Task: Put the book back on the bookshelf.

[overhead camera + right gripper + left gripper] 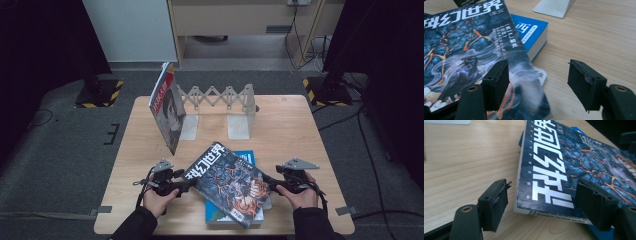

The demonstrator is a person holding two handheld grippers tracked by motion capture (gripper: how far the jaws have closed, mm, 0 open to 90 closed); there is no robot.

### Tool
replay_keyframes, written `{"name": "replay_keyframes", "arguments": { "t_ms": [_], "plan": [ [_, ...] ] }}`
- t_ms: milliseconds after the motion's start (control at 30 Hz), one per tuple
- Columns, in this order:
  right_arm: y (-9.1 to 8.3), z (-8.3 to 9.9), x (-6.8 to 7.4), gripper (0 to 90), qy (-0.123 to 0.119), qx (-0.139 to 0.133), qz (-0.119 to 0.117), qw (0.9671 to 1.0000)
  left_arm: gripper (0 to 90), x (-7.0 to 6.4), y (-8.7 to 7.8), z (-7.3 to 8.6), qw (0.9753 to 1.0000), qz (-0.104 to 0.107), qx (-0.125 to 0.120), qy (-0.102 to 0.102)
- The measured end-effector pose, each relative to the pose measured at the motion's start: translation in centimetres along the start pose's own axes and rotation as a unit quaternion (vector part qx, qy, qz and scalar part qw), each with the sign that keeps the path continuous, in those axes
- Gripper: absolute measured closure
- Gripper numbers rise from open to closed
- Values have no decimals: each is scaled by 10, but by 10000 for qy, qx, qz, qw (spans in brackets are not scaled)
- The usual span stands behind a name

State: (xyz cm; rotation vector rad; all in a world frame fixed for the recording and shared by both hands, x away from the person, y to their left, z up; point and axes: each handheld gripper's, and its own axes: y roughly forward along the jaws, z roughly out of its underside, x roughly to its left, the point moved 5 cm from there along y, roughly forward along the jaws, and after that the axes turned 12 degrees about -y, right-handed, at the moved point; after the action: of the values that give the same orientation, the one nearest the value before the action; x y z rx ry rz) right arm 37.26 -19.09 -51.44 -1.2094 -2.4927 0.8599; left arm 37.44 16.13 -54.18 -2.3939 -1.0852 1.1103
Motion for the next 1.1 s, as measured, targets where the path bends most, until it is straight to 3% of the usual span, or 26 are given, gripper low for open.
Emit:
{"name": "replay_keyframes", "arguments": {
  "t_ms": [333, 567, 767, 800, 967, 1033, 1067, 1100],
  "plan": [
    [12, 3, 11, 318, 22, 120, -185, 9998, 229, -1, 12, 3, 9979, 496, 185, -363],
    [13, 4, 10, 310, 110, 98, -231, 9996, 239, 1, 18, 3, 9936, 785, 349, -728],
    [14, 5, 10, 309, 135, 82, -250, 9996, 266, 1, 23, 0, 9911, 910, 429, -876],
    [14, 5, 9, 309, 129, 71, -248, 9996, 282, 1, 23, 0, 9899, 962, 470, -926],
    [14, 5, 9, 307, 148, 61, -235, 9996, 385, -3, 16, -4, 9893, 985, 546, -927],
    [14, 5, 9, 308, 152, 60, -219, 9996, 464, -7, 8, -10, 9874, 1136, 467, -996],
    [14, 5, 9, 308, 164, 54, -212, 9996, 517, -11, 3, -13, 9851, 1285, 418, -1066],
    [14, 5, 9, 309, 174, 50, -203, 9996, 563, -14, 1, -14, 9847, 1319, 417, -1058]
  ]
}}
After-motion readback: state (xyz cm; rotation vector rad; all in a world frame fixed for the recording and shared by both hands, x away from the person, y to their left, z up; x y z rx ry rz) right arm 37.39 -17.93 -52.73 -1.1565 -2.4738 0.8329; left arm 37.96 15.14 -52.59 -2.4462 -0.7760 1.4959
